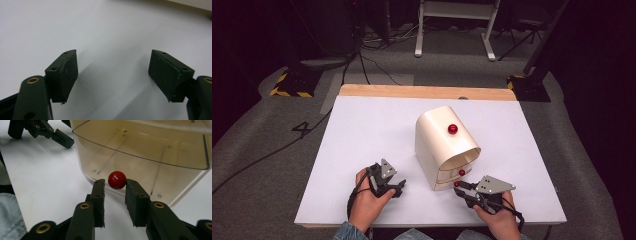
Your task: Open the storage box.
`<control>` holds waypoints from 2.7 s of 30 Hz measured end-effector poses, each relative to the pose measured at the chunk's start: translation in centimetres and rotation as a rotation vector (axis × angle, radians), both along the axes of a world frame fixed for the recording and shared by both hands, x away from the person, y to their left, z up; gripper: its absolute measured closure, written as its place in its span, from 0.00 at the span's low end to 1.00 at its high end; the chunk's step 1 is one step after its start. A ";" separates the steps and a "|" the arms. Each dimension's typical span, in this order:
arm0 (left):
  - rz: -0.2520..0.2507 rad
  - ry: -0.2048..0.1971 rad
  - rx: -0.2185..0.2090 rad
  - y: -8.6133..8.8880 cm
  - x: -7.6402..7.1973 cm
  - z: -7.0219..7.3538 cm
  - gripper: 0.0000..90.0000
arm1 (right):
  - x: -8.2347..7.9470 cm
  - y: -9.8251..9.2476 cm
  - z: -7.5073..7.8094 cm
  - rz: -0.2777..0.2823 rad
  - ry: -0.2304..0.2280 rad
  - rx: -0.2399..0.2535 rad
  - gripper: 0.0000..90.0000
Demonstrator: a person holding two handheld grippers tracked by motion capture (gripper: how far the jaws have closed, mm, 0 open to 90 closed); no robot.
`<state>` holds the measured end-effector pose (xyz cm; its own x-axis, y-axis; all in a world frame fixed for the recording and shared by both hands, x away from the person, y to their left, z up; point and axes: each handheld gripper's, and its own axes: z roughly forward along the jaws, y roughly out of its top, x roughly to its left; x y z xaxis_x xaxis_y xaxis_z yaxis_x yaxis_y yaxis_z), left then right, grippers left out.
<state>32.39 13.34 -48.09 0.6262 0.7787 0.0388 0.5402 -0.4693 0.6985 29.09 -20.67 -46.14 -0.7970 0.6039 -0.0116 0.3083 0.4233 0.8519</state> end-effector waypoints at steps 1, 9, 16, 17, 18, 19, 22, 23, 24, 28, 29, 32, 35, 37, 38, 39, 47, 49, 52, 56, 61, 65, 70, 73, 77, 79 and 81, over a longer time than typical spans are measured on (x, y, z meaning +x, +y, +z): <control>0.002 0.003 -0.002 0.0 0.0 0.0 0.26 | 0.0 0.0 0.0 0.000 0.000 0.000 0.80; 0.004 0.009 -0.002 0.1 0.2 0.0 0.25 | 0.8 0.1 -0.1 -0.053 0.012 0.030 0.81; 0.003 0.009 0.000 0.1 0.1 0.0 0.25 | 2.1 -0.7 -0.1 -0.114 0.014 0.048 0.82; 0.003 0.009 0.000 0.1 0.1 0.0 0.25 | 2.2 -0.8 -0.1 -0.115 0.012 0.048 0.82; 0.004 0.009 0.001 0.1 0.1 0.0 0.25 | 2.3 -0.9 -0.1 -0.116 0.010 0.045 0.82; 0.004 0.009 0.000 0.1 0.1 0.0 0.25 | 2.3 -0.9 -0.1 -0.117 0.011 0.045 0.82; 0.004 0.010 -0.001 0.1 0.2 0.0 0.25 | 2.2 -1.0 -0.1 -0.112 0.006 0.042 0.82; 0.004 0.010 -0.001 0.1 0.2 0.0 0.25 | 2.0 -1.1 0.0 -0.109 0.004 0.036 0.82; 0.004 0.010 -0.002 0.1 0.1 0.0 0.25 | 1.9 -1.3 0.1 -0.106 0.009 0.036 0.82; 0.005 0.010 -0.002 0.1 0.2 0.0 0.25 | 1.2 -2.0 0.3 -0.101 0.026 0.042 0.82; 0.004 0.009 -0.002 0.1 0.2 -0.1 0.25 | 1.0 -2.3 0.4 -0.096 0.028 0.042 0.82; 0.005 0.011 -0.004 0.1 0.2 -0.1 0.25 | -0.3 -3.3 0.7 -0.090 0.036 0.044 0.82; 0.006 0.013 -0.003 0.0 0.2 -0.1 0.25 | -1.3 -4.2 1.0 -0.084 0.043 0.041 0.82; 0.006 0.014 -0.007 0.0 0.2 -0.1 0.25 | -1.7 -4.4 1.0 -0.082 0.045 0.040 0.82; 0.006 0.014 -0.007 0.0 0.2 -0.1 0.25 | -2.3 -4.9 0.9 -0.078 0.052 0.034 0.82; 0.008 0.015 -0.010 0.0 0.2 -0.1 0.25 | -2.7 -5.2 0.8 -0.078 0.058 0.031 0.82; 0.008 0.016 -0.008 0.0 0.2 -0.1 0.25 | -4.4 -6.5 0.4 -0.077 0.082 0.024 0.82; 0.009 0.014 -0.009 0.0 0.2 -0.1 0.25 | -4.4 -6.5 0.1 -0.076 0.088 0.011 0.82; 0.010 0.012 -0.006 0.0 0.2 -0.1 0.25 | -4.2 -6.5 -0.7 -0.075 0.114 -0.005 0.82; 0.010 0.014 -0.006 0.0 0.2 -0.1 0.25 | -3.9 -6.5 -1.3 -0.072 0.135 -0.005 0.82; 0.012 0.008 -0.004 0.0 0.1 -0.1 0.25 | -4.2 -6.3 -1.0 -0.079 0.112 -0.026 0.65; 0.011 0.012 -0.007 0.0 0.1 -0.1 0.25 | -4.6 -6.3 -0.2 -0.079 0.079 -0.033 0.62; 0.010 0.022 -0.015 0.1 0.2 -0.1 0.25 | -4.7 -6.3 1.7 -0.067 0.045 -0.002 0.60; 0.011 0.026 -0.021 0.2 0.4 -0.2 0.24 | -4.3 -6.0 2.9 -0.056 0.011 0.019 0.60; 0.009 0.030 -0.024 0.2 0.4 -0.2 0.24 | -3.2 -5.5 4.3 -0.047 -0.012 0.039 0.60; 0.012 0.034 -0.027 0.2 0.4 -0.2 0.24 | -2.4 -5.1 5.1 -0.039 -0.020 0.054 0.60; 0.010 0.040 -0.031 0.3 0.5 -0.2 0.24 | -1.8 -4.8 5.6 -0.035 -0.028 0.057 0.60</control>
<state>32.84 13.60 -48.26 0.6187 0.7856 -0.0108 0.5729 -0.4416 0.6905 27.34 -25.44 -40.52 -0.7751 0.6318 0.0016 0.2977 0.3629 0.8830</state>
